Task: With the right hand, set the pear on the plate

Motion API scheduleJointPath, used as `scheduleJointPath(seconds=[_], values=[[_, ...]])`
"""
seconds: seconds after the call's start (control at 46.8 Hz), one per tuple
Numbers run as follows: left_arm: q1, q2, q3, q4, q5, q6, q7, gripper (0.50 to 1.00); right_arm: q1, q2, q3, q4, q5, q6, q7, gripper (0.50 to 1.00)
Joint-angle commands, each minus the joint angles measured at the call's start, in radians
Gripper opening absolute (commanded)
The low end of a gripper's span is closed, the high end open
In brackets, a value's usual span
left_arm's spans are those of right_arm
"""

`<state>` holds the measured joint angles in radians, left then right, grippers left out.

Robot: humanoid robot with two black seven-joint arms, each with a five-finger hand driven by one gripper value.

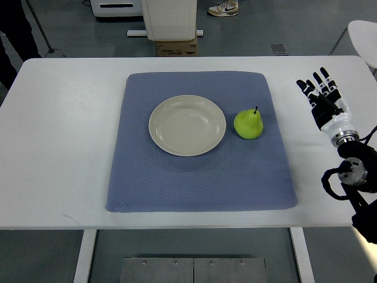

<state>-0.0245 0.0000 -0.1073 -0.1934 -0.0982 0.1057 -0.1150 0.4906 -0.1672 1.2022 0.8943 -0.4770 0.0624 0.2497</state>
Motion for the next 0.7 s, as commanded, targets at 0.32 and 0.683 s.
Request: scheduleJointPath(seconds=[0.32,0.683], values=[[0.0,0.0,0.0,-0.001,0.0,0.0,0.0,1.0,-0.012,-0.021,0.0,0.0,0.003,0.013,0.031,1.0],[0.0,0.0,0.0,0.0,0.0,0.0,0.0,1.0,-0.009,-0.021,-0.001,-0.032,0.032,0.005,0.037,1.0]])
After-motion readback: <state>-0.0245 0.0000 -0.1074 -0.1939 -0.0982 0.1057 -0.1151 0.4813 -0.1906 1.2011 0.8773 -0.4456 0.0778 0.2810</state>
